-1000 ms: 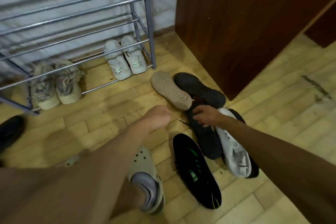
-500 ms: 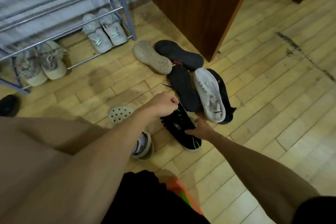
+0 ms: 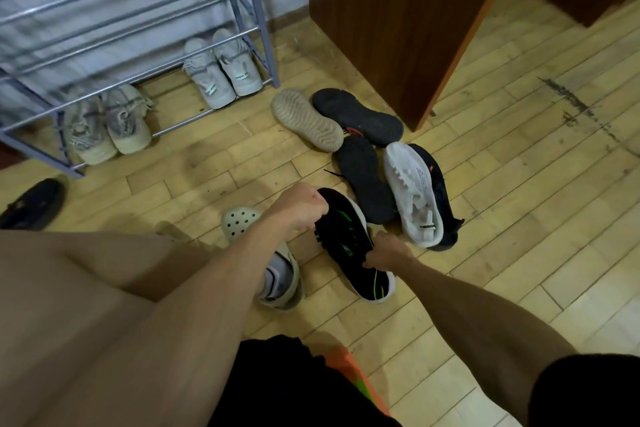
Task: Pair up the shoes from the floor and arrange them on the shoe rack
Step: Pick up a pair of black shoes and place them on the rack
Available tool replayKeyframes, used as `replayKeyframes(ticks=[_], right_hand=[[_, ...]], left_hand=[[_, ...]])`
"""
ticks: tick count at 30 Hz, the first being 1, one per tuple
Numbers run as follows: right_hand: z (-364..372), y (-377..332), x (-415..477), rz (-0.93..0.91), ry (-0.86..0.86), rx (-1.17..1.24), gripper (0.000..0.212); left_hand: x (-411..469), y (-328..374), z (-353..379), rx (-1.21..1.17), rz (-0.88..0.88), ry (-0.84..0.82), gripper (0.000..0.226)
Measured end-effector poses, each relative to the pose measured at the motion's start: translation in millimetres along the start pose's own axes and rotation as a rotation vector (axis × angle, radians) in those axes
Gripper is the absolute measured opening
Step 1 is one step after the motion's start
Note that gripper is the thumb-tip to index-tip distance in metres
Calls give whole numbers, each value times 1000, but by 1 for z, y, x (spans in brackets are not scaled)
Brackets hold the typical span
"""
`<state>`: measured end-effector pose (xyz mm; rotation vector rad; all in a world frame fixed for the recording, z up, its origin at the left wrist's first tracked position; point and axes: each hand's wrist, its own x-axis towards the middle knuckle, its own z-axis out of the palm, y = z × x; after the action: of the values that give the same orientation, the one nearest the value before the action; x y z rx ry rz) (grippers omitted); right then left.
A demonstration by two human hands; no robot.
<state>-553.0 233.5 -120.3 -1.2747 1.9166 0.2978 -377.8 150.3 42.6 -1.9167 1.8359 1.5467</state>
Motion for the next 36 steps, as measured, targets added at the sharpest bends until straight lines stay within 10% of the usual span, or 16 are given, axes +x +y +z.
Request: replayKeyframes(ticks=[10, 19, 36], right_hand=[[-113, -66, -15, -202, 20, 138, 38], [-245, -203, -97, -566, 135, 510, 6], [-245, -470, -315, -1146, 125, 241, 26]], left_hand=[[-4, 9, -28, -98, -110, 167, 59], [-72, 42, -161, -343, 45, 365, 36], [-283, -83, -321, -819, 390, 1049, 39]])
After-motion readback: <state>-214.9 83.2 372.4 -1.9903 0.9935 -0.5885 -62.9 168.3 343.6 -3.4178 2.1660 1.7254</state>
